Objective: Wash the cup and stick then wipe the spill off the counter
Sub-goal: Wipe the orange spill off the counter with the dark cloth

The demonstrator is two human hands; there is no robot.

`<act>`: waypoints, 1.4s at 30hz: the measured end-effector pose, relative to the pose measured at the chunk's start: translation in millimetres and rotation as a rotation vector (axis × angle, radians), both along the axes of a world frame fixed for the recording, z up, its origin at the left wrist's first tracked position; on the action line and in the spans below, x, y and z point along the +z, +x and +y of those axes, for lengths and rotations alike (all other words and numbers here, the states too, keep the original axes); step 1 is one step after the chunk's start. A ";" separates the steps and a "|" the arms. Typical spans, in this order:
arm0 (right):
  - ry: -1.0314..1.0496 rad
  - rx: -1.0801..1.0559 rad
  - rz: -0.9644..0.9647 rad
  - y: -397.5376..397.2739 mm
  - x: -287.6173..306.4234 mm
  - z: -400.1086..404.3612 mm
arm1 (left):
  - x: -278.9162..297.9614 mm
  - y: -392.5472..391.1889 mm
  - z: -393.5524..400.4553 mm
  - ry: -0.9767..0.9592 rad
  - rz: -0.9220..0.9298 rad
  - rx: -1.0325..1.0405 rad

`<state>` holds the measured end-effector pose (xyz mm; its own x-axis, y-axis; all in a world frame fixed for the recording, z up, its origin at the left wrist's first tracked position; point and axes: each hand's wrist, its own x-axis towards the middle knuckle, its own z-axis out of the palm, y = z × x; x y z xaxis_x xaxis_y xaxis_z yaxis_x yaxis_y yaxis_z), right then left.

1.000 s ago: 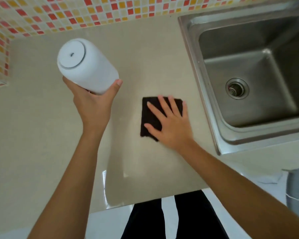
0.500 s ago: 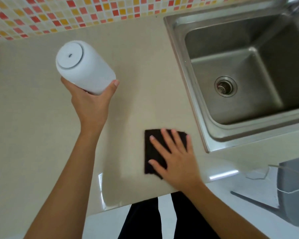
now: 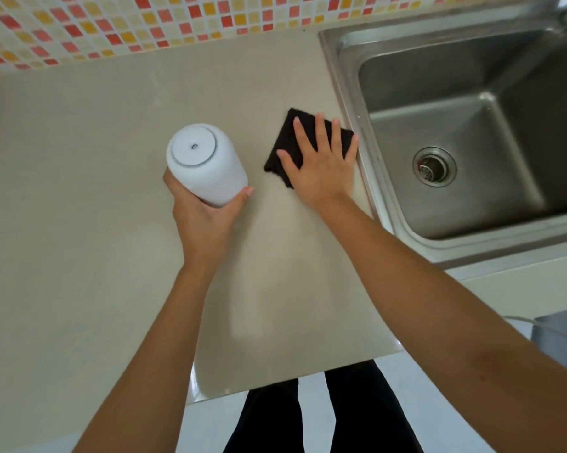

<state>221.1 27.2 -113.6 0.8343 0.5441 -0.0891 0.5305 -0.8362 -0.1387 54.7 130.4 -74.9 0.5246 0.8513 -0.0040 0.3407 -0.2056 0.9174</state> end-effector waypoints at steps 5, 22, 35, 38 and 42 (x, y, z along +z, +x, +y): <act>-0.004 0.019 0.014 3.7 -0.9 1.2 | -2.7 3.8 1.1 0.002 0.000 -0.006; 0.085 0.366 0.020 -96.5 -2.1 18.1 | 34.1 -10.7 40.1 0.107 -0.108 0.157; 0.092 0.317 0.045 -88.9 0.3 49.7 | 33.3 -38.3 54.7 0.120 -0.152 0.225; 0.103 0.402 0.074 -154.6 5.0 -9.7 | 33.8 -29.2 57.8 0.105 -0.155 0.212; 0.086 0.511 0.085 -177.5 3.2 -56.1 | 31.4 -18.6 59.1 0.087 -0.148 0.188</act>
<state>43.6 -28.9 -110.5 0.4522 0.8881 -0.0820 0.8516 -0.4573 -0.2563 36.1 189.5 -43.4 0.3465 0.9277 0.1386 0.2438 -0.2318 0.9417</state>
